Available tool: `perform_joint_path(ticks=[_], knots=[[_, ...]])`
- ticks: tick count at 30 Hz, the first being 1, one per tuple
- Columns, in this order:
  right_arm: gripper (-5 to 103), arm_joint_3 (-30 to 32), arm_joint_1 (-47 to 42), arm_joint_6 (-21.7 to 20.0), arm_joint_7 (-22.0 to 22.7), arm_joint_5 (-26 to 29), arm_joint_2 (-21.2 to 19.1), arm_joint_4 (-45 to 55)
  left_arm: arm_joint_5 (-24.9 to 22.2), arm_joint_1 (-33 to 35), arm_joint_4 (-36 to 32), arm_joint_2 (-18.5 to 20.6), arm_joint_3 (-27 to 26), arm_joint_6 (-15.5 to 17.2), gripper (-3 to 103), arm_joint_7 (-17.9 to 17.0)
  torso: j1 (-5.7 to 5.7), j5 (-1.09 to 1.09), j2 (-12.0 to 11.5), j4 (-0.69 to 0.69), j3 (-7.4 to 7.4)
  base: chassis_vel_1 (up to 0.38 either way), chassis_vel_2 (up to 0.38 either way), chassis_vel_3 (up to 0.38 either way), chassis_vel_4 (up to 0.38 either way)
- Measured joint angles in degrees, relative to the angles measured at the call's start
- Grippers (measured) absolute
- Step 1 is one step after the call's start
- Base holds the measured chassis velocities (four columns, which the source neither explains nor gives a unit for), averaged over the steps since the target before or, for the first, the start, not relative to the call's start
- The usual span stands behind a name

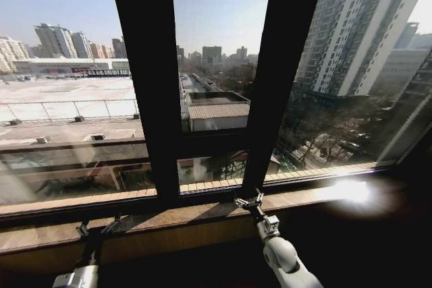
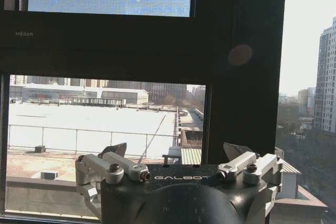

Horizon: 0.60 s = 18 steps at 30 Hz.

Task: Open the curtains by pulling them apart, changing their state from closed to fully open.

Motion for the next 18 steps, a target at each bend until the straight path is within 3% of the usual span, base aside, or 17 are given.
perform_joint_path(ticks=[13,18], knots=[[100,0.0,0.0,0.0,0.0,0.0,0.0,0.0,0.0,0.0,0.0,0.0,0.0,0.0,100,0.0,0.01,0.00,0.0,0.00,0.00,-0.349,-0.356,0.335,0.370],[100,0.0,0.0,0.0,0.0,0.0,0.0,0.0,0.0,0.0,0.0,0.0,0.0,0.0,100,0.0,0.02,0.04,0.0,-0.02,0.01,-0.198,-0.319,0.210,0.310]])
